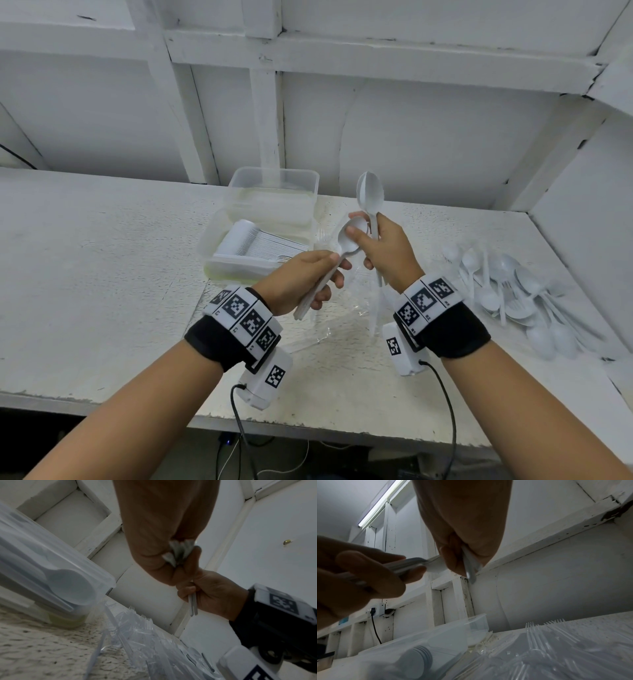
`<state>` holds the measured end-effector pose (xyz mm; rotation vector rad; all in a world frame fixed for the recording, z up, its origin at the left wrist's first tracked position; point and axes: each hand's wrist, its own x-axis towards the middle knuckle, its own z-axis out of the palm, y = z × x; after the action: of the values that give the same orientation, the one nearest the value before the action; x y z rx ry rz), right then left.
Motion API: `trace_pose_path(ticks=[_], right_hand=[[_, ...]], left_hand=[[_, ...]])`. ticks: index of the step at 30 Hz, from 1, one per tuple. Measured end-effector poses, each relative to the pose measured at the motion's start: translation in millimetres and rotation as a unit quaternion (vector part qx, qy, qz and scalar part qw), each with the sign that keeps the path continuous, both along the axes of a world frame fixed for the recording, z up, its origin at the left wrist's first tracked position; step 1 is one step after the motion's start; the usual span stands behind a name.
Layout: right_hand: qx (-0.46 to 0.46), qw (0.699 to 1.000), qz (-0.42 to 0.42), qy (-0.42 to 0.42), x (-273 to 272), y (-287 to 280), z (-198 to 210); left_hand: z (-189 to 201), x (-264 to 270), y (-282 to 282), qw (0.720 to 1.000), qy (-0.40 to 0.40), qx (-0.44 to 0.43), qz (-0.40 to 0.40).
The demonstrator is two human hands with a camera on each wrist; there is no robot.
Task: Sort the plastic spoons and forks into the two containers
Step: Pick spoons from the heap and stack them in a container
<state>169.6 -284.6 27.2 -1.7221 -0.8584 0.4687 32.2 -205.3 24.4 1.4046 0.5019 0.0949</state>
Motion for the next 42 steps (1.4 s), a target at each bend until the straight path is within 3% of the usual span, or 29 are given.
trace_pose_path(ticks=[14,20,32,42], right_hand=[[-0.006,0.998,0.003,0.055,0.3,1.7,0.0],[-0.038,0.997,-0.026,0.062,-7.7,-0.9,-6.9],[0.024,0.998,-0.047,-0.037,-33.8,1.6,-20.8],[-0.011,0.994,-0.033,-0.106,-28.1,0.5,-14.0]], left_hand=[[-7.4,7.2,2.1,0.996,0.022,-0.076,0.048],[-7.3,7.5,6.5,0.980,0.024,-0.136,0.146],[-5.9,13.4,-5.3,0.963,-0.068,-0.155,0.209],[-3.0,7.2,-4.0,0.976,-0.074,-0.117,0.171]])
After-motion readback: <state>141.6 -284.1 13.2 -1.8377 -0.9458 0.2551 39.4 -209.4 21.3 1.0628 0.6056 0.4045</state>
